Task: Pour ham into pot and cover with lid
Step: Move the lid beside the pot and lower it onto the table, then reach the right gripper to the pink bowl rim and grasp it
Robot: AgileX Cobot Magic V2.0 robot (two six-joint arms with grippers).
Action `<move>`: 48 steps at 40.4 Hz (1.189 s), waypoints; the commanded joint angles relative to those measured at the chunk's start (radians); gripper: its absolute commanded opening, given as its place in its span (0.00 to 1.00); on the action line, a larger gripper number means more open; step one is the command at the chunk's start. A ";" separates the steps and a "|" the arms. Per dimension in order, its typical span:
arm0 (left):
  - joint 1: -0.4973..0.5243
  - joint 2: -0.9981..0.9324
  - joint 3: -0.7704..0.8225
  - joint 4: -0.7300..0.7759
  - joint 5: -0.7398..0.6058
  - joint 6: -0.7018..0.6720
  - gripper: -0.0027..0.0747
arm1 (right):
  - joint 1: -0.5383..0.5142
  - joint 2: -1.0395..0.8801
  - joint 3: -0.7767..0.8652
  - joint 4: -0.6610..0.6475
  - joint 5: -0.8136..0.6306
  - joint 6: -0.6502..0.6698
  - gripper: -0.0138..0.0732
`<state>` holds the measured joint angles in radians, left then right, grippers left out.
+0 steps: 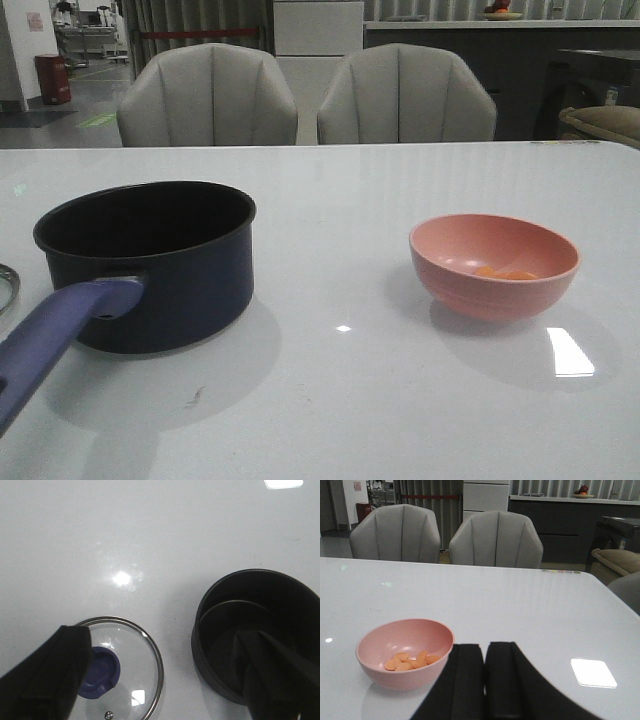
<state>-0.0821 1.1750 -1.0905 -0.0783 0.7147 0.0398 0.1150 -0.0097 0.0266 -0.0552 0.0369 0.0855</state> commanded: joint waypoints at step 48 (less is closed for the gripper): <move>-0.228 -1.144 0.718 -0.056 -0.289 0.000 0.81 | -0.007 0.000 -0.047 -0.024 -0.227 -0.009 0.33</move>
<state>-0.3009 0.0170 -0.3456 -0.1220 0.4932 0.0428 0.1150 -0.0097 0.0290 -0.0633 -0.0934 0.0855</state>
